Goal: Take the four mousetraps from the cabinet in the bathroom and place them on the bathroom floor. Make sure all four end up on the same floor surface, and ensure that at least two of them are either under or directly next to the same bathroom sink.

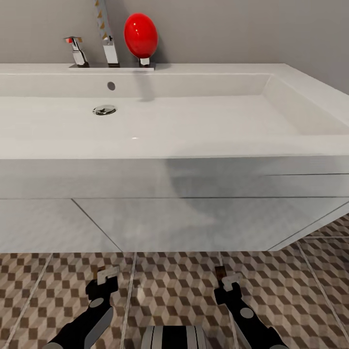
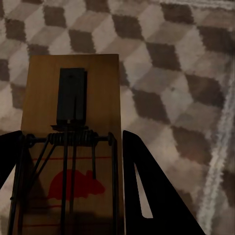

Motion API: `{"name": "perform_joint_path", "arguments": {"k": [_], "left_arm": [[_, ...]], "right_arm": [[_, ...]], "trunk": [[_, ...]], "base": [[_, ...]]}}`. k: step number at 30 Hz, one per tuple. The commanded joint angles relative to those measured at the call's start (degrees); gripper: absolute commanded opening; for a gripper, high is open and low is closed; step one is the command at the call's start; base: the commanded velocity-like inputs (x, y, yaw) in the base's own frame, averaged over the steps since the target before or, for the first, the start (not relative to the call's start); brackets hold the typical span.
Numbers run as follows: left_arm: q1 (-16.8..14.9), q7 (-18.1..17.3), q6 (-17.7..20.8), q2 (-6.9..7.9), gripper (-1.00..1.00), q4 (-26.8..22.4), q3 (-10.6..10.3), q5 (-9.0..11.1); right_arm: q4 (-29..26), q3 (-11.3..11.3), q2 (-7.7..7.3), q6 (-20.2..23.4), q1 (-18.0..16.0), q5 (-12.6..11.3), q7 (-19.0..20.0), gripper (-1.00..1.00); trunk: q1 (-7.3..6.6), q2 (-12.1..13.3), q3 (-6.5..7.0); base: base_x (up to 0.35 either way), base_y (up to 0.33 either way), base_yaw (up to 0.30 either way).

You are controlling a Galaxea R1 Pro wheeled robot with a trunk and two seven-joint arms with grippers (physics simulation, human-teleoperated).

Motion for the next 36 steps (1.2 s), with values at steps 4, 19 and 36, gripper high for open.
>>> {"name": "perform_joint_path", "arguments": {"k": [4,19,36], "left_arm": [[-0.1,0.2,-0.3,-0.13,-1.00,-0.1,-0.5,0.5],[-0.1,0.1,-0.4,0.07,-1.00,-3.5,-0.6,0.4],[-0.1,1.6,-0.4,-0.45,-1.00,-3.8,0.2,-11.9]], "right_arm": [[-0.7,-0.3,0.04,-0.2,0.0,0.3,0.2,-1.00],[-5.0,-0.4,0.04,-0.1,0.0,0.2,0.2,-1.00],[-5.0,-0.4,0.04,-0.1,0.0,0.2,0.1,-1.00]], "trunk": [[-0.01,0.0,-0.04],[-0.01,0.0,-0.04],[0.25,-0.1,-2.25]], "base": [[0.000,0.000,0.000],[0.000,0.000,0.000],[0.000,0.000,0.000]]}}
